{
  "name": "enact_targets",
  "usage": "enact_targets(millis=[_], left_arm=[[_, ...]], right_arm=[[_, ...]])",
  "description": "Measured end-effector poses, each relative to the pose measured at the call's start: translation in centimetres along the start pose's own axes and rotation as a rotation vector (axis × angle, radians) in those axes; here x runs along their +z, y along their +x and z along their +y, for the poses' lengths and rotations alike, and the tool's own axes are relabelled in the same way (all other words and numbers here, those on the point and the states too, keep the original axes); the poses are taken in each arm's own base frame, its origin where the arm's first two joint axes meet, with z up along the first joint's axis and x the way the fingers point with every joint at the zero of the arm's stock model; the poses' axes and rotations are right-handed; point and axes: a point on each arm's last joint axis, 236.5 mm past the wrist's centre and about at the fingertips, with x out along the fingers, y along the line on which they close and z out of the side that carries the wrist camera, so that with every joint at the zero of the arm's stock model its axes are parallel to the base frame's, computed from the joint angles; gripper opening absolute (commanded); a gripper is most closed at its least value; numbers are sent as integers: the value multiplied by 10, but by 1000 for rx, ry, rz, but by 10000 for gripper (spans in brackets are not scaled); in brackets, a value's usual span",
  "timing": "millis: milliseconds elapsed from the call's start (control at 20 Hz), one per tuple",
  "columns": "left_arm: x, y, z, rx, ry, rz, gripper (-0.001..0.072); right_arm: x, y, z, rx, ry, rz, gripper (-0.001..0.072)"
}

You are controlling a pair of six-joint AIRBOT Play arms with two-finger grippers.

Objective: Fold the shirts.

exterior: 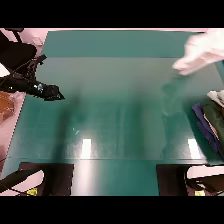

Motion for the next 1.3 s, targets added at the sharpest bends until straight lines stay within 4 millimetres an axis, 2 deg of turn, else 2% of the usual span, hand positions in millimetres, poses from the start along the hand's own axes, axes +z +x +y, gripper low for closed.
enact_targets(millis=[100,200,450,650,800,900,1000,1050,1300], left_arm=[[-5,0,-4,-18,-4,23,23],[-9,0,-8,-35,-13,39,23],[-18,-1,-16,-68,-38,78,23],[-22,-2,-23,-92,-60,95,22],[-23,-3,-26,-106,-72,102,22],[-24,-3,-27,-109,-80,105,22],[-24,-4,-29,-115,-84,107,22],[-25,-4,-29,-115,-85,108,22],[-24,-4,-29,-116,-84,107,22]], right_arm=[[41,-34,-17,-4,118,-100,23],[66,-56,-33,1,209,-155,23],[92,-82,-58,9,311,-202,23],[102,-87,-41,103,334,-223,24],[95,-88,-28,133,324,-202,23],[82,-90,-37,70,301,-175,23],[67,-99,-60,-69,259,-167,24],[61,-109,-78,-168,230,-176,24],[53,-168,-157,-558,116,-205,24]])
